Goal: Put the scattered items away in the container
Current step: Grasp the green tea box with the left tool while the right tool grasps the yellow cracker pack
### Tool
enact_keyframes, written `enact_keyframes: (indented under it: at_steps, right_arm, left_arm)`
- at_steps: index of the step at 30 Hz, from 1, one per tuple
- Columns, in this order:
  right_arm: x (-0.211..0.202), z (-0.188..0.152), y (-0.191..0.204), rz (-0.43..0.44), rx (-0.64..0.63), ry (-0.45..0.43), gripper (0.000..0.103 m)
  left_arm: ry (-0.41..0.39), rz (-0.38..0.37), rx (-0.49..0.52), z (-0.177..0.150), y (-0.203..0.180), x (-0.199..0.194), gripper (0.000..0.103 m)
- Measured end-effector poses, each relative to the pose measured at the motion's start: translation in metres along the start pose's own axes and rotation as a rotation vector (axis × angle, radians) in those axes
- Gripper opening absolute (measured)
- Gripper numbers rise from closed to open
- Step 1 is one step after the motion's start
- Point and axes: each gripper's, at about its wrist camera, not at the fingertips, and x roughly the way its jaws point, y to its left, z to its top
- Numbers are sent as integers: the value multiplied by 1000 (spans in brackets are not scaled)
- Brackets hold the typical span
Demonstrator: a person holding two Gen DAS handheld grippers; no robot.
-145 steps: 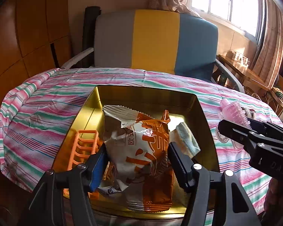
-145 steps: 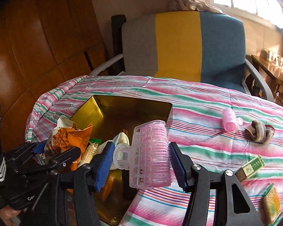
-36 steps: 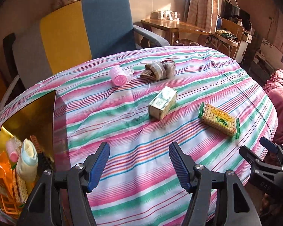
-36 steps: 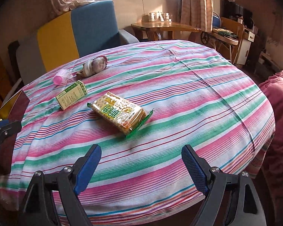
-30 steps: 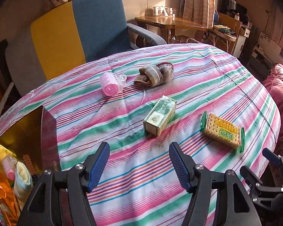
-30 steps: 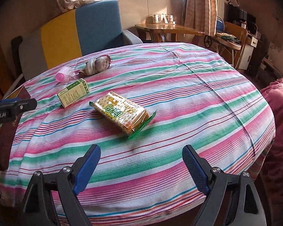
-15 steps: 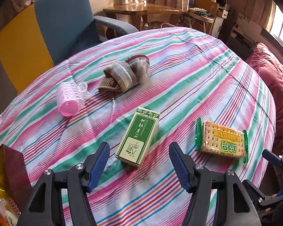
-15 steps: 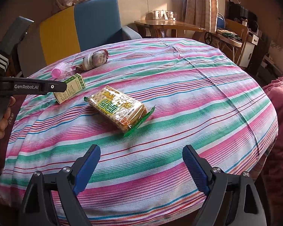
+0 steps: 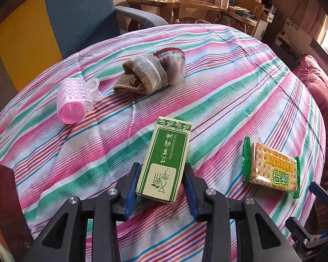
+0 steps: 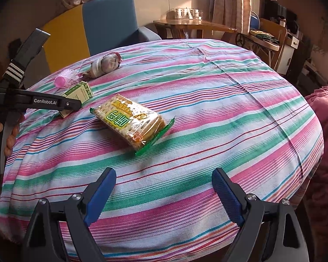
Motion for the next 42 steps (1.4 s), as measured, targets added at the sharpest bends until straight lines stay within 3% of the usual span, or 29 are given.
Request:
enact_keyframes:
  at_steps: [9, 14, 19, 23, 25, 31, 34, 38, 42]
  right_arm:
    - [-3, -1, 7, 3, -43, -9, 90]
    - [-12, 12, 11, 96, -132, -55, 75]
    - [-9, 44, 8, 186, -208, -62, 75]
    - [12, 65, 14, 234, -340, 12, 82]
    - [25, 71, 18, 261, -399, 67, 83]
    - [47, 78, 34, 260, -531, 131, 85]
    - [56, 83, 38, 250, -547, 157, 80]
    - [61, 83, 38, 254, -546, 190, 59]
    - [60, 80, 37, 265, -536, 196, 53]
  left_arm:
    - [-37, -3, -147, -41, 19, -29, 30]
    - [-46, 3, -171, -74, 22, -53, 31]
    - [-46, -1, -169, -96, 21, -64, 31]
    - [-53, -38, -169, -99, 22, -65, 34]
    - [-65, -52, -165, -96, 22, -66, 42]
    - [-69, -44, -103, -89, 16, -63, 44]
    - [-56, -44, -123, -87, 19, -57, 44]
    - [-53, -42, -144, -89, 22, -53, 43]
    - [-61, -30, -155, -92, 22, -52, 40]
